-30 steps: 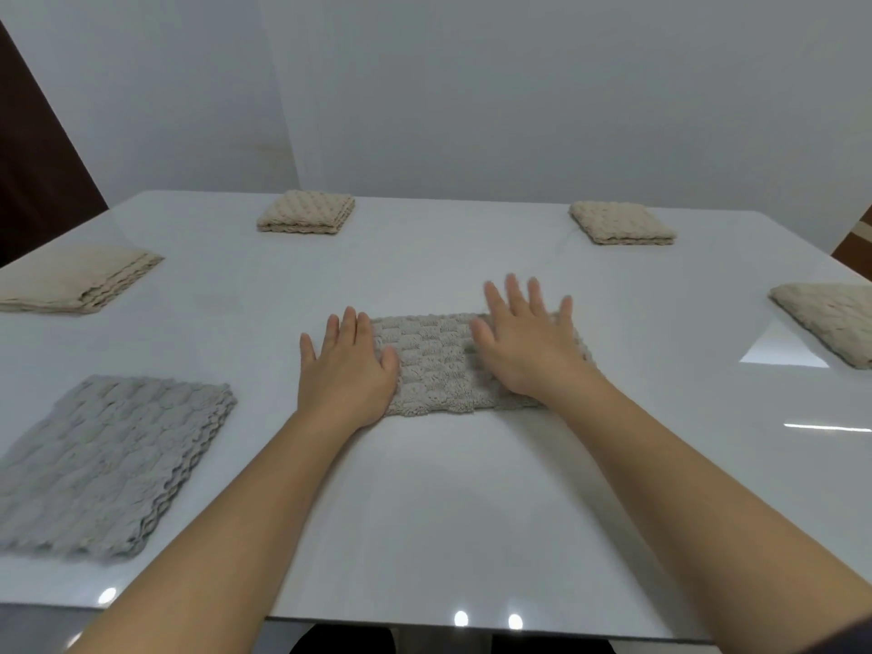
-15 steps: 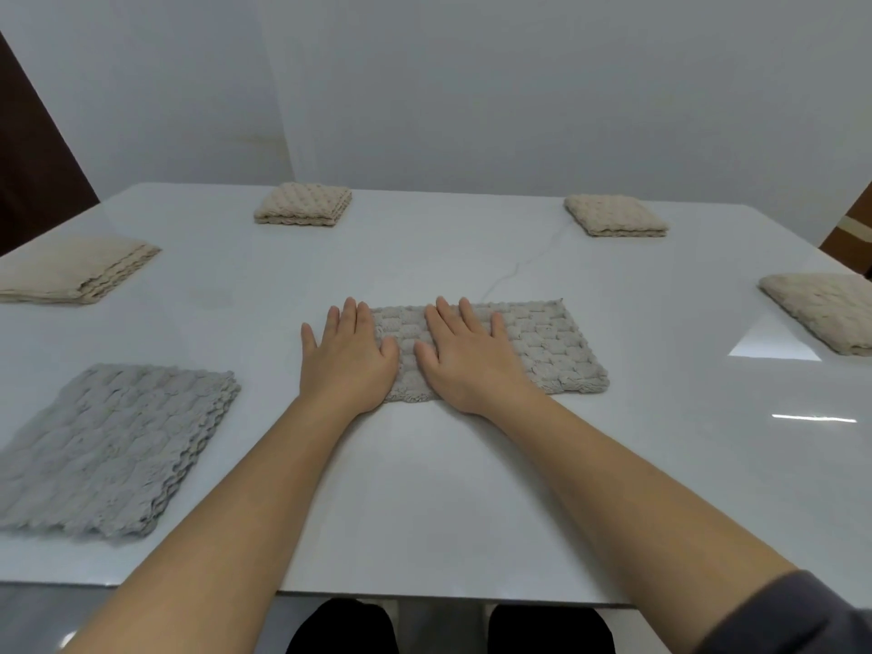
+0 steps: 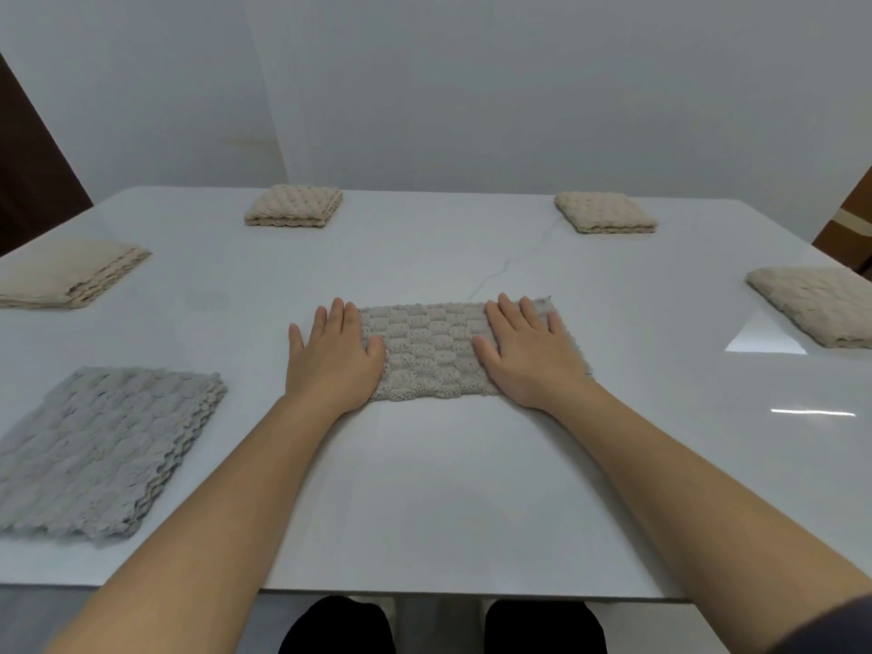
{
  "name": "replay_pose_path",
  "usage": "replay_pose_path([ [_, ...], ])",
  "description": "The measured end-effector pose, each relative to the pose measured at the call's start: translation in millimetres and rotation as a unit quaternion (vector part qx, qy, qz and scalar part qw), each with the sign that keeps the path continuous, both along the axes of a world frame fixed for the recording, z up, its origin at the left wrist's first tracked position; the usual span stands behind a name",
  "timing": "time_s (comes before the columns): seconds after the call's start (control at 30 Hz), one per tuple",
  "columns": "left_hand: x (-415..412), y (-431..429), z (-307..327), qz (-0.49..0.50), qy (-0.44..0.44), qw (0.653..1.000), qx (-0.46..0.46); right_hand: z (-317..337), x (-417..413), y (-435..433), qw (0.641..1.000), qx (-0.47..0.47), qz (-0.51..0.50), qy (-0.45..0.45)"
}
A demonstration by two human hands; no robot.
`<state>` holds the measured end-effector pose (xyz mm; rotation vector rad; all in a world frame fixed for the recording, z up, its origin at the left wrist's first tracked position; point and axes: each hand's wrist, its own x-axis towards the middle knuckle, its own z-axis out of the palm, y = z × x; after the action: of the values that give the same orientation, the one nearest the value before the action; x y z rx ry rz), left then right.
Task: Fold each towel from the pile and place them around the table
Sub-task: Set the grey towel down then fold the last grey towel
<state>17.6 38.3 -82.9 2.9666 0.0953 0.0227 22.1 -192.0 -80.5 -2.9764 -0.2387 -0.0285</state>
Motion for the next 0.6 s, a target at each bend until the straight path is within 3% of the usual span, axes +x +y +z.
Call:
replay_pose_path([
  [0.33,-1,-2,3,0.01,0.013,1.0,0.02,0,-1,-30,1.0,0.011,-0.024,0.013],
  [0.43,-4,-17,12,0.018,-0.035,0.997,0.06,-2,0,-28,1.0,0.003,-0.026,0.01],
  [0.6,-7,-97,23,-0.123,-0.083,0.989,0.017,-2,1,-28,1.0,0.002,-0.029,0.006],
])
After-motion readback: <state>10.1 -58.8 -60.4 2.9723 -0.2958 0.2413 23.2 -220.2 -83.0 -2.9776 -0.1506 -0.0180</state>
